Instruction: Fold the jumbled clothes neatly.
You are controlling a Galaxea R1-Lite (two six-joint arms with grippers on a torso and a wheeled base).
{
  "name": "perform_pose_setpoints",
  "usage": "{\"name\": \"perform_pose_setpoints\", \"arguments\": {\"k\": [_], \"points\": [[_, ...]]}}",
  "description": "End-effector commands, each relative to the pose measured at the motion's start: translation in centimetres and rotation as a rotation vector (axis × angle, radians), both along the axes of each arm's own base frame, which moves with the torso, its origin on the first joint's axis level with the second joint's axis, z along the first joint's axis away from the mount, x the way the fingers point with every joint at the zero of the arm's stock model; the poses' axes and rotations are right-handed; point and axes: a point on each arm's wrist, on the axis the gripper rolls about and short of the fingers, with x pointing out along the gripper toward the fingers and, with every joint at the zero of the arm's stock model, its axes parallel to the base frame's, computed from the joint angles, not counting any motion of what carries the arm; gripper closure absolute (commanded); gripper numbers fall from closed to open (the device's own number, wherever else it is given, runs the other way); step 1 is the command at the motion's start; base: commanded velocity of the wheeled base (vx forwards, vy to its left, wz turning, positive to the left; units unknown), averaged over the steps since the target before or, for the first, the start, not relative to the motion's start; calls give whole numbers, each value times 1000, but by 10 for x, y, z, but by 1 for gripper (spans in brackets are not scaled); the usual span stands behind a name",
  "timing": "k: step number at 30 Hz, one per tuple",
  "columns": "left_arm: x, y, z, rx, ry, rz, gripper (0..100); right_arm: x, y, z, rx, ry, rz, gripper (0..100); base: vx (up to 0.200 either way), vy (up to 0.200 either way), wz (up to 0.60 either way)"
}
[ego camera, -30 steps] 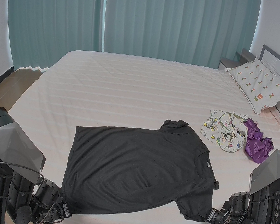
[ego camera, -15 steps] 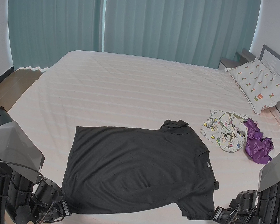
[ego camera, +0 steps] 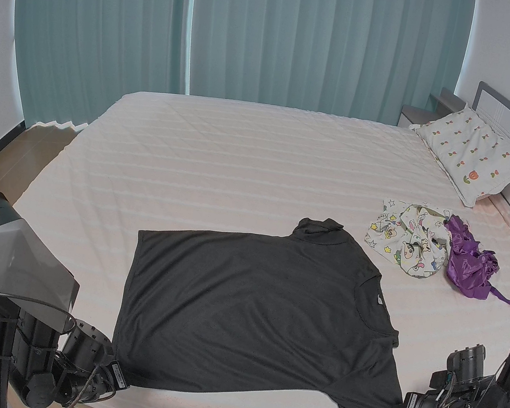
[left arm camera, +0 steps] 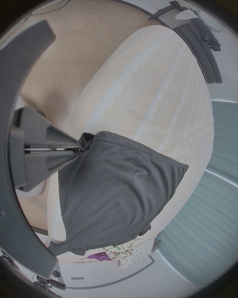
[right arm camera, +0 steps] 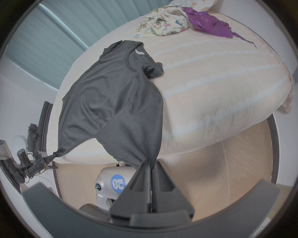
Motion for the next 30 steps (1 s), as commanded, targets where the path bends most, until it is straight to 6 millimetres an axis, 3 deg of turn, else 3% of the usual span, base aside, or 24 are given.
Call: {"name": "perform_pose_setpoints", "arguments": {"k": [1,8,30], "points": [[-7,2,14,11,-7,-7,100,-12,-2,27,-12,-93,33,100,0,0,0],[-21,4,28,63,53,-67,100,-27,-4,32,-61,-34,111,100,0,0,0],[-61,-5,45,136,188,-246,100,-47,-9,38,-158,56,164,100,0,0,0]]}}
